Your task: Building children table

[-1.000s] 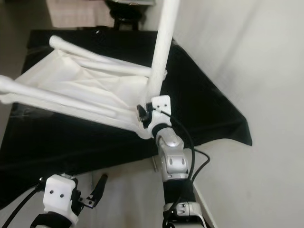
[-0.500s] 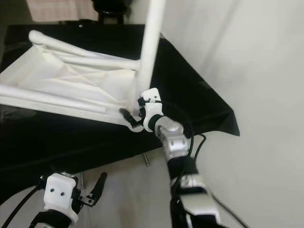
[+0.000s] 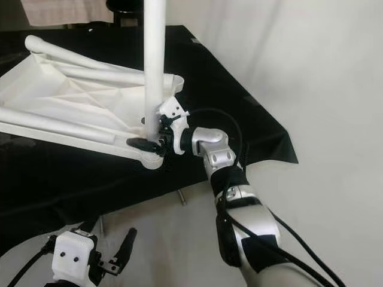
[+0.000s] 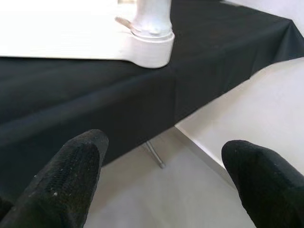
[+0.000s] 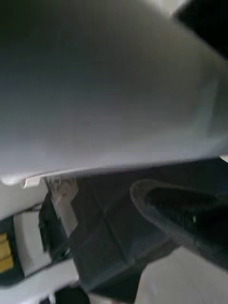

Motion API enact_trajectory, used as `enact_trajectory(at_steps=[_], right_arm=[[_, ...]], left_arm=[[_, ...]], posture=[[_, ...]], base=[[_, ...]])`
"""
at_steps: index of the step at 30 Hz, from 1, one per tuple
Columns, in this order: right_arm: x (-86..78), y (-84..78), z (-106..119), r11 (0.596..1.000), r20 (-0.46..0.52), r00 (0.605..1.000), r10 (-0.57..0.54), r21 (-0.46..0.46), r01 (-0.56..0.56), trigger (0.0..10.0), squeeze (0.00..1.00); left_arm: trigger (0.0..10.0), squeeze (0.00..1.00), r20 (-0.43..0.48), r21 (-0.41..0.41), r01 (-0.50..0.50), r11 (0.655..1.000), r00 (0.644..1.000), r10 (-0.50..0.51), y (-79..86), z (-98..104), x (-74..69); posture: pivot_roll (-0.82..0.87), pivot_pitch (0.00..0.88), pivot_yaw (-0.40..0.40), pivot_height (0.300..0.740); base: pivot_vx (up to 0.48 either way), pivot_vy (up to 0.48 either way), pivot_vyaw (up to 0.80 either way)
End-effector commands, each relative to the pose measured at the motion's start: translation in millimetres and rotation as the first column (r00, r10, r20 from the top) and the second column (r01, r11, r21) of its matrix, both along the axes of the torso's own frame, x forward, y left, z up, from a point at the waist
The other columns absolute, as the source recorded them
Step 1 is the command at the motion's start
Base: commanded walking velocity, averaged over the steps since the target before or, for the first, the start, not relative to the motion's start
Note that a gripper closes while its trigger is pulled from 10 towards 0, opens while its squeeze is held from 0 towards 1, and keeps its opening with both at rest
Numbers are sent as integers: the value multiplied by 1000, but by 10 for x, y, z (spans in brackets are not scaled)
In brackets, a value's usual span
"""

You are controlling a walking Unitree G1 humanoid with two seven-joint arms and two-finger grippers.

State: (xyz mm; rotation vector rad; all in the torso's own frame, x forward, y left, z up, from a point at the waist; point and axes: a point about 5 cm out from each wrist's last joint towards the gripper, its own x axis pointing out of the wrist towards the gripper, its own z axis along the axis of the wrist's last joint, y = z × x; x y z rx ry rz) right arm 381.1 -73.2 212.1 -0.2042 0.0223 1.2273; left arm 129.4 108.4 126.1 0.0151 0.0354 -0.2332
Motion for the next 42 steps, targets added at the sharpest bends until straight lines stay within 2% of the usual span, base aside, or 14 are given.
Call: enact_trajectory(at_steps=[1,16,17,19,21,23,29,30,31,32,33,36,37,42], right_arm=[[-18,53,26,997,2,997,73,3,-73,0,0],[61,-450,-149,964,4,964,-265,33,265,0,0],[34,-521,-323,835,-35,841,-540,105,540,0,0],[34,-521,-323,835,-35,841,-540,105,540,0,0],[-475,-588,-917,563,-200,547,-813,-26,826,0,0],[-609,-564,-985,497,-216,476,-853,-55,866,0,0],[-504,-402,-887,506,-225,492,-841,-8,862,0,0],[-413,-320,-814,524,-230,515,-826,21,851,1059,0],[-353,-258,-757,540,-229,534,-814,40,841,4863,0],[-353,-258,-757,540,-229,534,-814,40,841,4863,0],[-320,-181,-719,584,-228,579,-782,55,810,10000,0],[-286,-107,-687,649,-225,646,-729,74,757,10000,0],[-265,-46,-659,714,-213,713,-669,84,695,10000,1000],[-189,18,-423,847,-154,868,-473,191,496,10000,1000]], left_arm=[[10000,0,-14,11,5,1000,1000,-5,-14,-2,-32],[10000,0,-17,5,5,1000,1000,-5,-7,-8,-9],[10000,0,-16,4,4,1000,1000,-4,12,-9,-1],[10000,0,-16,4,4,1000,1000,-4,12,-9,-1],[10000,0,-10,3,7,1000,1000,-7,45,-14,51],[10000,0,-8,0,10,1000,1000,-10,58,-21,82],[10000,0,-2,0,20,1000,1000,-20,63,-45,145],[10000,0,4,4,16,1000,1000,-16,67,-50,168],[10000,0,9,8,10,1000,1000,-10,71,-52,183],[10000,0,9,8,10,1000,1000,-10,71,-52,183],[10000,0,14,12,2,1000,1000,-2,76,-50,190],[10000,0,16,13,-4,1000,1000,4,79,-51,195],[10000,0,18,14,-7,1000,1000,6,78,-50,198],[10000,0,18,12,-7,1000,1000,7,63,-49,194]], posture=[[128,186,-126,740],[77,171,-138,740],[54,163,-131,740],[54,163,-131,740],[25,150,-107,740],[15,131,-102,740],[22,106,-115,740],[31,98,-122,740],[40,91,-126,740],[40,91,-126,740],[40,91,-126,740],[44,86,-129,740],[47,85,-132,740],[49,89,-137,740]], base=[[0,0,0],[0,0,0],[0,0,0],[0,0,0],[0,0,0],[0,0,0],[0,0,0],[0,0,0],[0,0,0],[0,0,0],[0,0,0],[0,0,0],[0,0,0],[0,0,0]])
